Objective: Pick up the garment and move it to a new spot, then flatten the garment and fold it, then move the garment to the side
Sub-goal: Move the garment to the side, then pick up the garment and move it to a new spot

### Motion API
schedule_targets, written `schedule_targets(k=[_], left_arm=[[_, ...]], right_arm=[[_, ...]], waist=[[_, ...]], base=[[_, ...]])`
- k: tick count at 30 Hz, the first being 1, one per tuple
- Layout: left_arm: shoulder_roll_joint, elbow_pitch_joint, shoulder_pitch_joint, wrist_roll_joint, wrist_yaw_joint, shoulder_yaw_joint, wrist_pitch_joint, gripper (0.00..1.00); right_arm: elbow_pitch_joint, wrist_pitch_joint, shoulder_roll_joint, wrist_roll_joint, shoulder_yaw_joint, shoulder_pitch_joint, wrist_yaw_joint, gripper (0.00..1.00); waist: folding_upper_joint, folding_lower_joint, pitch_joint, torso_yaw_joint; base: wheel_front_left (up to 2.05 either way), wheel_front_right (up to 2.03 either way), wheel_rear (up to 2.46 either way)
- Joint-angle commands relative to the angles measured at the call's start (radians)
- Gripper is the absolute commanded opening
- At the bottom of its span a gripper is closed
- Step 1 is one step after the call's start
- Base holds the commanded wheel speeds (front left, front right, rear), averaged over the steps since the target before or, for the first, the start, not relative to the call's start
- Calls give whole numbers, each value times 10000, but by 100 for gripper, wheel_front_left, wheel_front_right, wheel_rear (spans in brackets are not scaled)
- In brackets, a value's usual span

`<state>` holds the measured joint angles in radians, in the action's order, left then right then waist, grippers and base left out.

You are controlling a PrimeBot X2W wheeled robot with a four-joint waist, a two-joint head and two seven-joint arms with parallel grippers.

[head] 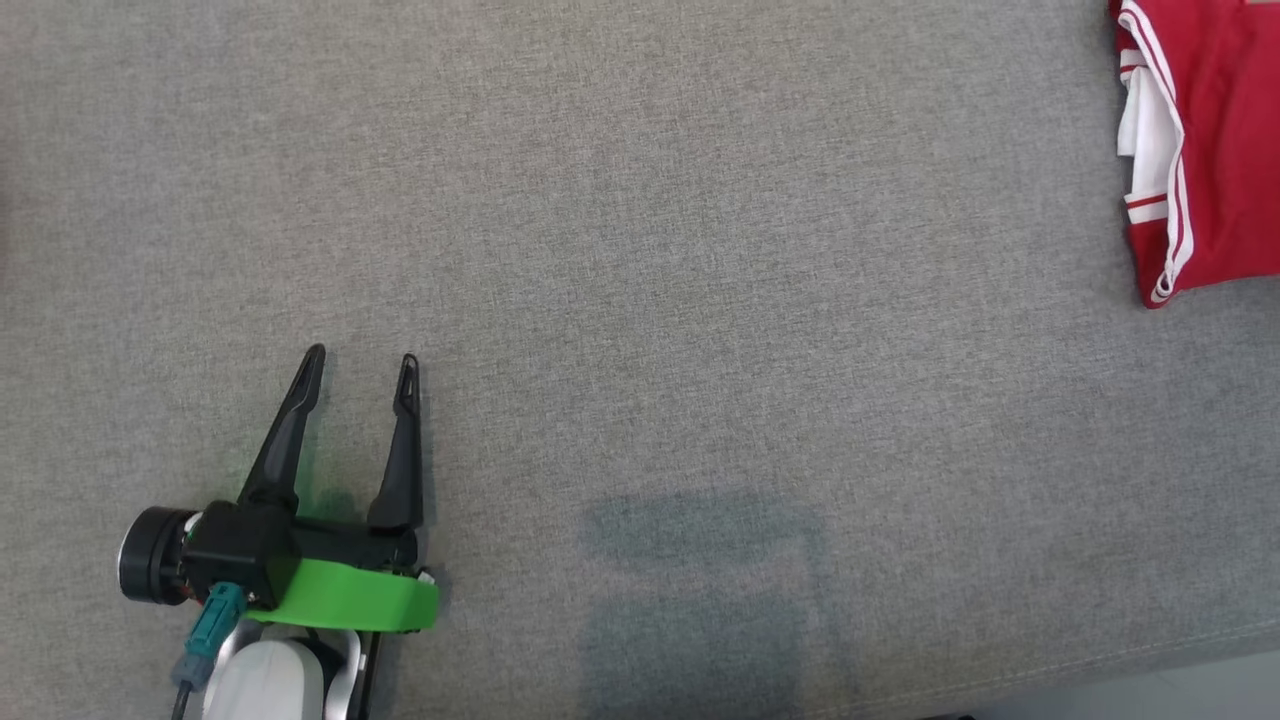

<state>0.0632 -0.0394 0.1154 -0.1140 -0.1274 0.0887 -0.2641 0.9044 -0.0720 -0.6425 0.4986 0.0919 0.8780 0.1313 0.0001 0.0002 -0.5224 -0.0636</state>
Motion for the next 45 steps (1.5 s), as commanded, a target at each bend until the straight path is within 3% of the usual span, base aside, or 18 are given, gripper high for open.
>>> schedule_targets(k=[1, 4, 10, 20, 28, 33, 45], left_arm=[[6, -3, -131, -51, -23, -45, 0, 100], [-46, -44, -271, -187, -29, -77, 2, 100], [-114, -222, -930, -489, 98, -397, 2, 100], [-120, -319, -2411, -1128, 565, -672, 0, 100], [-121, -584, -2733, -1145, 594, -855, 0, 100], [-120, -825, -2647, -1000, 470, -867, 0, 100], [-120, -963, -2364, -1017, 352, -778, 2, 100]], right_arm=[[-14, 253, -48, -258, -40, 46, -12, 100], [-328, 1182, -84, -995, -76, -219, -11, 100], [-1880, 2924, 847, -1932, -357, -1865, -14, 100], [-4914, 3372, 2735, -3241, -499, -6218, -12, 100], [-7268, 3376, 4409, -4766, 16, -8489, -12, 100], [-7756, 3373, 5203, -5030, 215, -9490, -12, 100], [-7953, 3375, 5818, -4967, 1, -9897, -12, 100]], waist=[[-1, -2, 249, 27], [-1, -2, 728, 59], [-1, -2, 2218, 96], [-1, -2, 4518, 389], [-1, -2, 5119, 874], [-1, -2, 5223, 1130], [-1, -2, 5199, 1557]], base=[[0, 0, 0], [0, 0, 0], [0, 0, 0], [0, 0, 0], [0, 0, 0], [0, 0, 0], [0, 0, 0]])
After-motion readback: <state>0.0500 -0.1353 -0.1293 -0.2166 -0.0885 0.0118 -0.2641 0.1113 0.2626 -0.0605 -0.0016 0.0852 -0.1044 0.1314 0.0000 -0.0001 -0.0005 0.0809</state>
